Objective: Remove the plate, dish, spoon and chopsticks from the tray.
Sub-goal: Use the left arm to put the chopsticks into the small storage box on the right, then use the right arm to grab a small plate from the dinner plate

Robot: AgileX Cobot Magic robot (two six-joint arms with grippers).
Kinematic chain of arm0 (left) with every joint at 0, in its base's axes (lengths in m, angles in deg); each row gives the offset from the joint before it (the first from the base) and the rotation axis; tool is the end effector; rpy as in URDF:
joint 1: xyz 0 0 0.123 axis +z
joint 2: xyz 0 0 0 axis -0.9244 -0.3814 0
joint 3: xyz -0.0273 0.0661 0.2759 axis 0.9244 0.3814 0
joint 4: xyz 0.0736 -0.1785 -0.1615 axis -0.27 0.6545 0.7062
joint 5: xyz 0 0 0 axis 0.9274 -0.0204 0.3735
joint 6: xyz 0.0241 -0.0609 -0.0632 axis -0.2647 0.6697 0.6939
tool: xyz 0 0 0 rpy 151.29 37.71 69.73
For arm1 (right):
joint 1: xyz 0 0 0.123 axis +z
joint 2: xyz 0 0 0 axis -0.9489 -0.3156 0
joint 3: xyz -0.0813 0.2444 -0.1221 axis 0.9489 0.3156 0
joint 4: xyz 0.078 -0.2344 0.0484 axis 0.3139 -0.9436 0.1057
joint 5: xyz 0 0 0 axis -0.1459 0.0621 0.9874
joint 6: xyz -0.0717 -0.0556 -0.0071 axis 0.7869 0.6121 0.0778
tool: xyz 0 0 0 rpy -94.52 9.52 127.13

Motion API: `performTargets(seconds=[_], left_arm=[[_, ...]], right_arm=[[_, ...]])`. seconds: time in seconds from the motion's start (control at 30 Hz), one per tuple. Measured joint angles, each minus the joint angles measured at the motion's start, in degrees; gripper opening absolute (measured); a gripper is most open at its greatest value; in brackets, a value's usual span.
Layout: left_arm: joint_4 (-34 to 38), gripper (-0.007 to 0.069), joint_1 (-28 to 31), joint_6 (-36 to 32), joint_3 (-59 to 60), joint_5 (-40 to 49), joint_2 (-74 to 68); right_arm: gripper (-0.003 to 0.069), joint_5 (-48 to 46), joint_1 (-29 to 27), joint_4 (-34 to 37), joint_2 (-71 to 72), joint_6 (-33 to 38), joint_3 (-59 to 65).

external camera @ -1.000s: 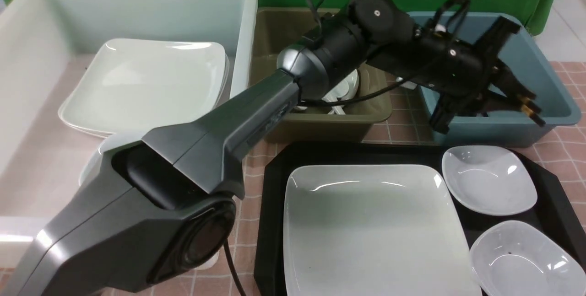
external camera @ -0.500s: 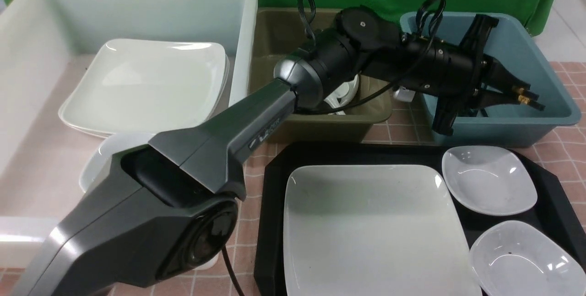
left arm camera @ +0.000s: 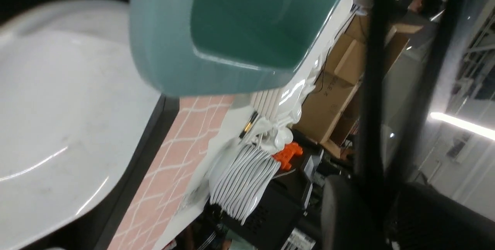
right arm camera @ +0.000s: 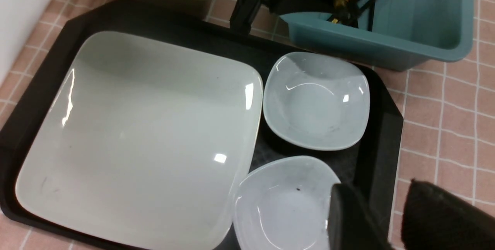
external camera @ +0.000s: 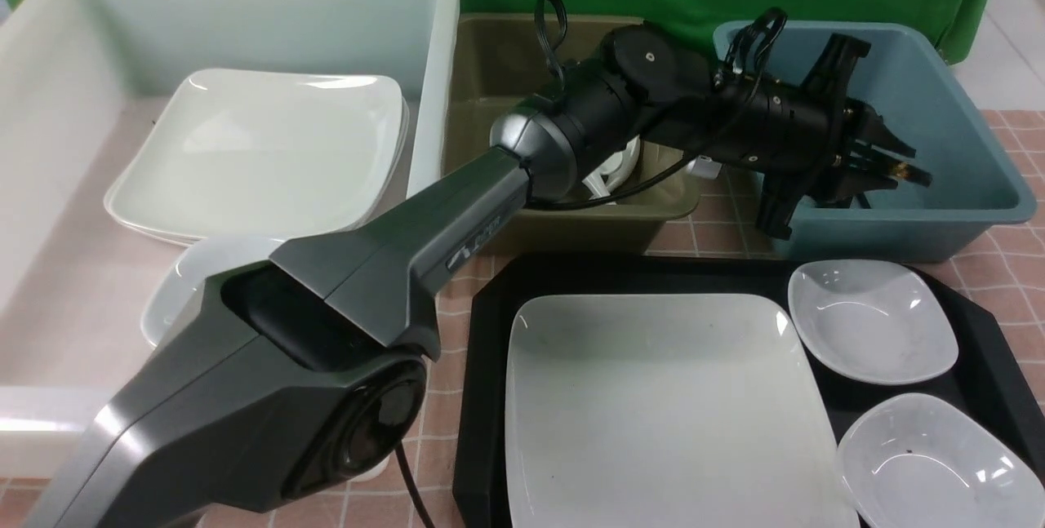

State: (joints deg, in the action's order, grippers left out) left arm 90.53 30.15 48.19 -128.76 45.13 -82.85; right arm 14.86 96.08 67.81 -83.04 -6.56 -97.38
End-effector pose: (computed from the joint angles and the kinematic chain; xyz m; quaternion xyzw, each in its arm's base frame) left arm 0.4286 -0.3962 0.2229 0.2577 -0.7796 0.5686 0.0496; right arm 0.1427 0.0429 0.4210 -0.1407 0.8716 -0.0010 0.4697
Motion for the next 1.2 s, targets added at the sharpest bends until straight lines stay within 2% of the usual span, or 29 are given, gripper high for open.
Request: performTargets(seconds=[0.03,0.07,0.23,0.43,0.53,0.67,0.73,0.8,0.83,0.87,0.9,1.0,1.1,1.17,1.2], left_arm=[[0.0,0.0258,0.0,0.0,0.0,-0.3,0.0],[0.1,0.0311,0.0,0.2,0.0,-1.5,0.0],[1.3,0.0409,0.2,0.4,0.0,-2.7,0.0],[1.8,0.0424,1.2,0.4,0.0,-2.8,0.0],[2.7,0.0392,1.9,-0.9,0.0,-2.8,0.0],[5.0,0.0298,2.5,-5.1,-0.6,-0.9,0.0],[5.7,0.0225,3.0,-9.4,-1.9,1.3,0.0],[4.5,0.0113,3.7,-13.8,-4.4,4.3,0.0],[2.9,0.0067,4.1,-14.7,-5.7,5.5,0.1],[2.1,0.0059,4.3,-15.0,-6.3,5.8,0.1],[-2.2,0.0017,4.9,-16.3,-8.5,9.1,0.9],[-9.8,-0.0004,5.7,-19.2,-13.1,15.8,2.6],[-20.1,-0.0008,5.9,-25.5,-19.6,23.7,5.9],[-23.3,-0.0012,5.6,-29.7,-21.9,24.8,8.8],[-24.5,-0.0012,5.3,-31.3,-22.3,25.0,10.2]], right_arm=[[0.0268,0.0,0.0,0.0,0.0,0.1,0.0],[0.0268,0.0,0.0,0.0,0.0,0.3,0.0],[0.0268,0.0,0.0,0.0,0.0,0.5,0.0],[0.0268,0.0,0.0,0.0,0.0,0.9,0.0],[0.0268,-0.1,0.0,0.0,0.0,0.9,0.0],[0.0268,-0.2,0.0,0.0,0.0,1.5,0.0],[0.0268,-0.3,0.0,0.0,0.1,1.8,0.0],[0.0268,-0.5,0.0,-0.1,0.5,1.9,0.0],[0.0268,-0.5,0.0,-0.1,0.8,2.0,0.0],[0.0268,-0.5,0.0,-0.1,0.9,2.0,0.0],[0.0268,-0.7,0.0,-0.1,1.8,2.3,0.0],[0.0255,-1.2,0.0,0.0,3.4,2.4,0.0],[0.0153,-3.6,0.0,0.1,5.2,2.4,0.0],[0.0062,-6.2,0.0,0.9,5.5,2.4,0.0],[0.0044,-7.5,0.0,1.4,5.6,2.4,0.0]])
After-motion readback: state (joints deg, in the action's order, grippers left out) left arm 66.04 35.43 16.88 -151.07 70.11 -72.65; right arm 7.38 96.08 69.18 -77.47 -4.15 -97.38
